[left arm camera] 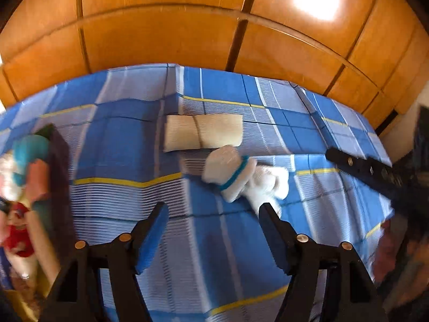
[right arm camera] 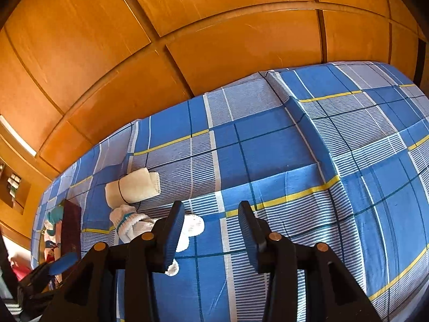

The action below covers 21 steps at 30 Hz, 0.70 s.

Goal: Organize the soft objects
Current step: 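Move the left gripper toward the white knit gloves while the right gripper withdraws from the tray, then close the left gripper around the white knit gloves' cuff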

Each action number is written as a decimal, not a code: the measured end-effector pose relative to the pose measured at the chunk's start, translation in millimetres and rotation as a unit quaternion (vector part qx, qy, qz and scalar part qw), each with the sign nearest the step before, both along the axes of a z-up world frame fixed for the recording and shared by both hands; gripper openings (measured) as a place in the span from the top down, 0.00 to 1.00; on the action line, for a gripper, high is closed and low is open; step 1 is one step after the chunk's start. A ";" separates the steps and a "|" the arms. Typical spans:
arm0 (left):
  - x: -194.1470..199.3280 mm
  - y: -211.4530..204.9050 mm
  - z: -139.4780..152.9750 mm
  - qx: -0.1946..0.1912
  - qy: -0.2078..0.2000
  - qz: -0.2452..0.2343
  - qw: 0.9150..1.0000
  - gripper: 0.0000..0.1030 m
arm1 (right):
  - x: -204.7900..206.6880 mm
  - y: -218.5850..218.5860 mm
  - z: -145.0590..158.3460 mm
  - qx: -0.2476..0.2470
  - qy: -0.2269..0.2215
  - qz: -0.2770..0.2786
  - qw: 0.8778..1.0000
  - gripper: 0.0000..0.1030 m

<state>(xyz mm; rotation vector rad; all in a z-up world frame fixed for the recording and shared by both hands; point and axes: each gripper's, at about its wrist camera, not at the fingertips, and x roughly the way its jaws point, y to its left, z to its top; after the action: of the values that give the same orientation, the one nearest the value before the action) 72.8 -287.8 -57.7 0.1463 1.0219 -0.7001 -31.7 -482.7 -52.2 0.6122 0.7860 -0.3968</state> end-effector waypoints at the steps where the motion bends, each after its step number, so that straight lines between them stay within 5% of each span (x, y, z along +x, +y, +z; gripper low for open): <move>1: 2.9 -6.4 -2.2 -0.005 0.009 0.002 1.000 0.29 | 0.6 0.0 0.2 0.002 -0.002 0.000 1.000 0.60; 6: 19.2 -35.1 -15.7 -0.018 0.048 0.038 0.998 0.26 | -0.7 -1.3 3.5 0.009 -0.009 -0.003 1.000 0.59; 16: 33.9 -63.3 -38.3 0.009 0.050 0.075 0.996 0.25 | -4.0 -6.2 7.0 0.017 -0.021 -0.014 1.000 0.59; 21: 26.8 -72.0 -42.9 0.024 0.012 0.035 0.999 0.51 | -1.8 -6.8 4.9 0.019 -0.017 -0.012 1.000 0.59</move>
<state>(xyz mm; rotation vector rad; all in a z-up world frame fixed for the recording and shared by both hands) 99.7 -359.7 -100.6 0.1438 1.0620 -0.6145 -33.5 -489.5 -47.2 0.6622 0.7551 -0.3938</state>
